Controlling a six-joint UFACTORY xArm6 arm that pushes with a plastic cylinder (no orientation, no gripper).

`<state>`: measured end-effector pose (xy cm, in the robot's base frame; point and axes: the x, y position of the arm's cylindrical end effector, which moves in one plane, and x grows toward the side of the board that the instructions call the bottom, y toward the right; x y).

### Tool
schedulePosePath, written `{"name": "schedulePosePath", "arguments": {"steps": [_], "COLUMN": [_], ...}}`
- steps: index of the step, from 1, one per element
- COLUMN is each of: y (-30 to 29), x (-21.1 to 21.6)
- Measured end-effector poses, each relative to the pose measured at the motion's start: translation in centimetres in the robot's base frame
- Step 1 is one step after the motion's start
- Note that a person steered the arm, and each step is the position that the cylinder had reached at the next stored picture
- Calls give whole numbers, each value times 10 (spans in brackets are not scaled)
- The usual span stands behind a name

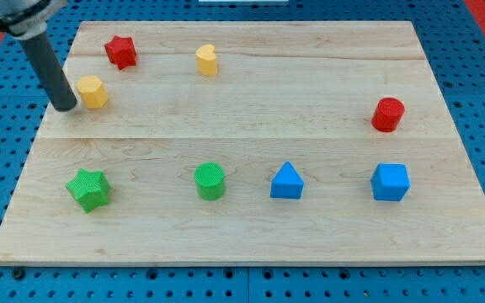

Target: Place the yellow hexagon horizontal to the yellow heart

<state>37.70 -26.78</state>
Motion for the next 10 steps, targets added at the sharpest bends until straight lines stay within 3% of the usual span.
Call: {"name": "schedulePosePath", "arguments": {"steps": [2,7,10], "y": [82,133,148], "x": [-14,-1,-55]}}
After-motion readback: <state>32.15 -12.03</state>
